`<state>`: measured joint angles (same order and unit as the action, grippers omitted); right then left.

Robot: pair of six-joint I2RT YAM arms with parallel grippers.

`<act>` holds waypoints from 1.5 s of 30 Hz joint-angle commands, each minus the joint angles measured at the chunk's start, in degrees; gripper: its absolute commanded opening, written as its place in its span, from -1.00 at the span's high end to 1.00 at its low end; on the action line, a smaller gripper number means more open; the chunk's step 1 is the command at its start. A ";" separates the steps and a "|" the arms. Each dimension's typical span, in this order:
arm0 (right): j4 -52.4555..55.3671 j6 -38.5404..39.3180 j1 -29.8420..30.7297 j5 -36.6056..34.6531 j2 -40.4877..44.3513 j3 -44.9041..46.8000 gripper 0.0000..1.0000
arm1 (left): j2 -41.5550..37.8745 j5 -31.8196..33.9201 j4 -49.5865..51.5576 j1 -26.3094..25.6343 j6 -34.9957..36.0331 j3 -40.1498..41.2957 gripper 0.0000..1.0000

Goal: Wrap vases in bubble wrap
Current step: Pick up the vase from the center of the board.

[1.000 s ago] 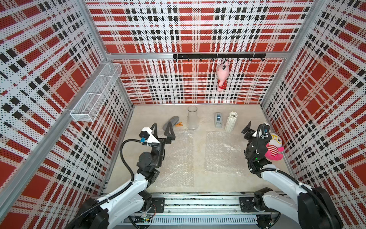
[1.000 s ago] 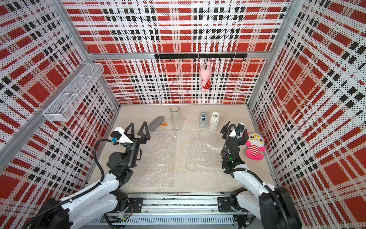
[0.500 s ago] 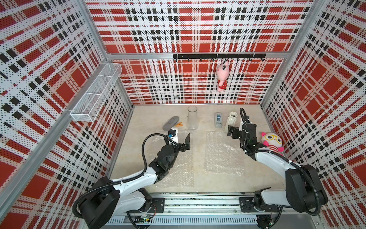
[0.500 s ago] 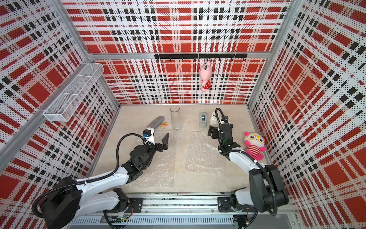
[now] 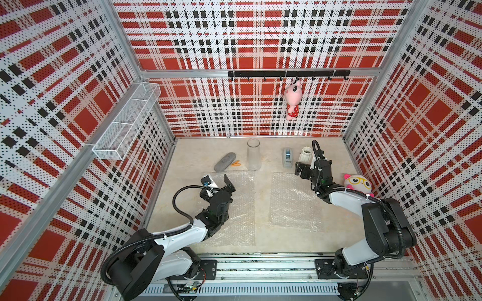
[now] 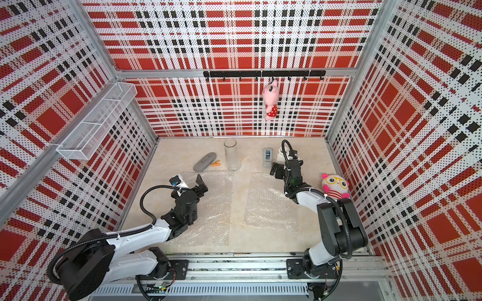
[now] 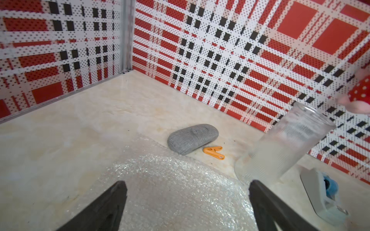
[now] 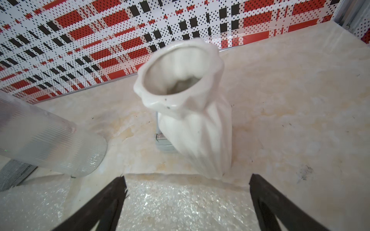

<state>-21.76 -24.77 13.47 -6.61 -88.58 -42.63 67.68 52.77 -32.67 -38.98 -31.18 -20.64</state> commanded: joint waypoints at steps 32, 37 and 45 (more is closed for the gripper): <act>-8.75 4.57 -0.21 -7.51 -11.05 -10.19 -0.09 | 6.14 -14.35 -3.81 5.23 -7.05 -0.49 -0.96; -2.62 9.98 -0.21 -9.57 -7.61 -14.89 0.17 | 7.35 -14.53 -3.81 5.28 -7.05 -1.01 -0.97; 15.86 14.23 -0.26 -10.76 -0.66 -20.30 0.48 | 9.08 -19.27 -3.70 5.23 -6.54 -2.15 -0.98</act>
<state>-13.04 -13.37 13.21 -15.64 -93.78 -58.96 75.85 36.12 -35.97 -34.04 -38.54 -21.15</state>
